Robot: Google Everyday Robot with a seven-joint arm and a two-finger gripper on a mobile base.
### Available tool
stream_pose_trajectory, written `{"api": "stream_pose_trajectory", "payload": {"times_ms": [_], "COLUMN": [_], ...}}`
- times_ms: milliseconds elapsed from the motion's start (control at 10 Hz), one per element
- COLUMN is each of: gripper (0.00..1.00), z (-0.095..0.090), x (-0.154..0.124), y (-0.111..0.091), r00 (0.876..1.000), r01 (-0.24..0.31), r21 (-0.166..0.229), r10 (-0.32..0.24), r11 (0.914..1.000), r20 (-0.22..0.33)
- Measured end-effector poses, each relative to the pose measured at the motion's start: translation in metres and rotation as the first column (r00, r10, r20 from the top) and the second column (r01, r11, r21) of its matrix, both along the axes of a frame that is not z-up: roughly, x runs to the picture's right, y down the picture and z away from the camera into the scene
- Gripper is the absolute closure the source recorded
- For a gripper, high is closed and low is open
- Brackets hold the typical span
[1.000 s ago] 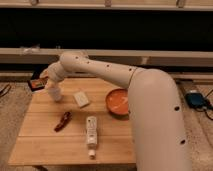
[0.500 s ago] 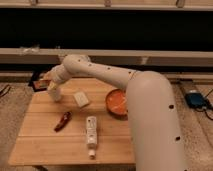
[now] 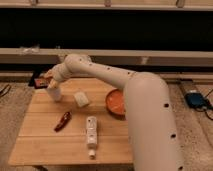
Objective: Place the eraser in the ceramic cup
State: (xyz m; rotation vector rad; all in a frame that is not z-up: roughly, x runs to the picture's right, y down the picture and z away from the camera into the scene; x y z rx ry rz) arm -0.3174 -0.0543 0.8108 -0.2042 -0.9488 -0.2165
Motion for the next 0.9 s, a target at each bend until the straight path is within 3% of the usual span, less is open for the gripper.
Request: {"api": "stream_pose_trajectory", "payload": {"times_ms": [200,500,600,900], "gripper": [0.99,0.74,0.61,0.33], "z": [0.005,0.02,0.026,0.028], "x": [-0.001,-0.003,-0.004,-0.013], "y": [-0.001,0.006,0.009,0.011], "r00": [1.0,1.0,0.999,1.0], "r01": [-0.005,-0.024,-0.031,-0.028], "r21": [-0.005,-0.042,-0.059,-0.073], "r10": [0.005,0.024,0.031,0.028], "r11": [1.0,0.9988,0.9978,0.9969], "r20": [-0.002,-0.009,-0.007,0.004]}}
